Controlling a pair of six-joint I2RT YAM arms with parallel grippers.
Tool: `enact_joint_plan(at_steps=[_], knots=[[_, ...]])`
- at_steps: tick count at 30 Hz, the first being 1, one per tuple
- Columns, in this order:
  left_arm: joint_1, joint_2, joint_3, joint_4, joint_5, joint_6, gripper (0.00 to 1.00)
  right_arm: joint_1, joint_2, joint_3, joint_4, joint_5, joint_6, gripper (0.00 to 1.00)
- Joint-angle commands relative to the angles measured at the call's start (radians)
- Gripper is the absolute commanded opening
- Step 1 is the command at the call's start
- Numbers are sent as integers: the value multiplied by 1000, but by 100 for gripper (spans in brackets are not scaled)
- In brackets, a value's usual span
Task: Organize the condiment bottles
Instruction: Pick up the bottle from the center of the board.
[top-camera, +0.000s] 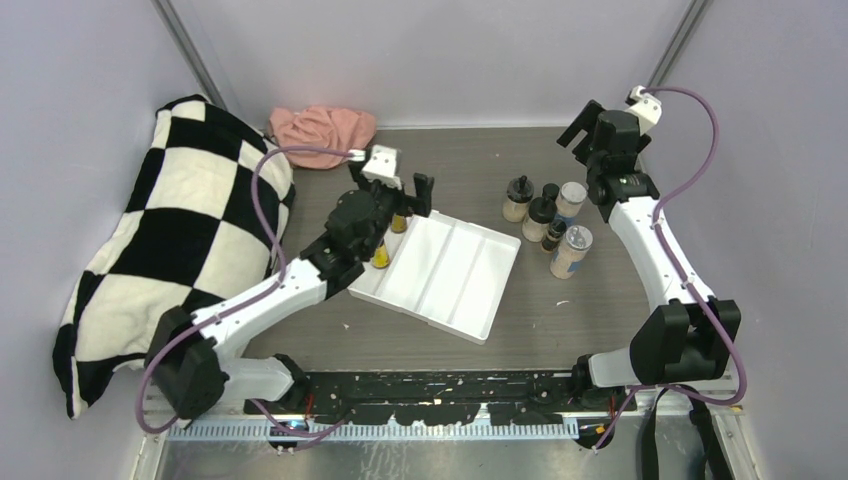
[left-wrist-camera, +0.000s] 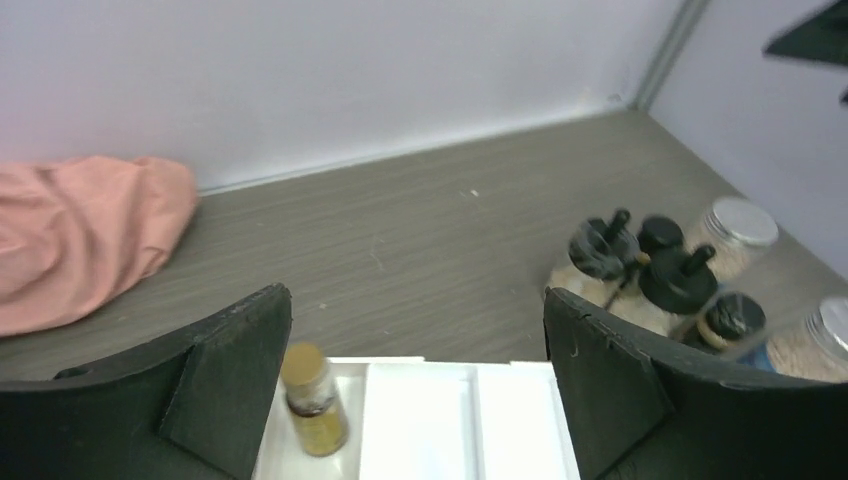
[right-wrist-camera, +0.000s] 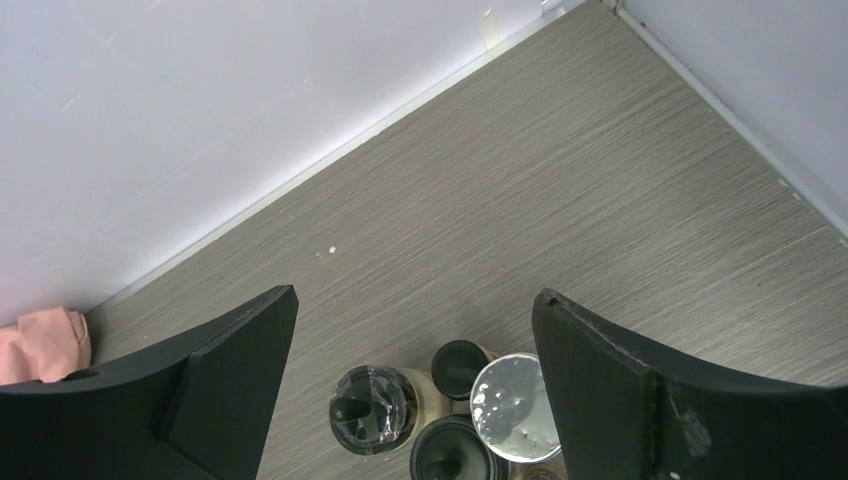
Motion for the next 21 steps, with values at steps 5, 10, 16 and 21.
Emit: enact_joint_plan(at_steps=[5,10,16,21], knots=[[-2,277,242,-116,377,42,98,-16,4,112,-2,67,-45,94],[21,403,327,-73,543,45,100,-28,43,149,-8,74,-44,94],[68,544,440,-45,753,-7,100,-47,73,171,9,72,-28,94],[80,661,552,-53,863,-25,100,-47,94,194,16,60,-26,95]])
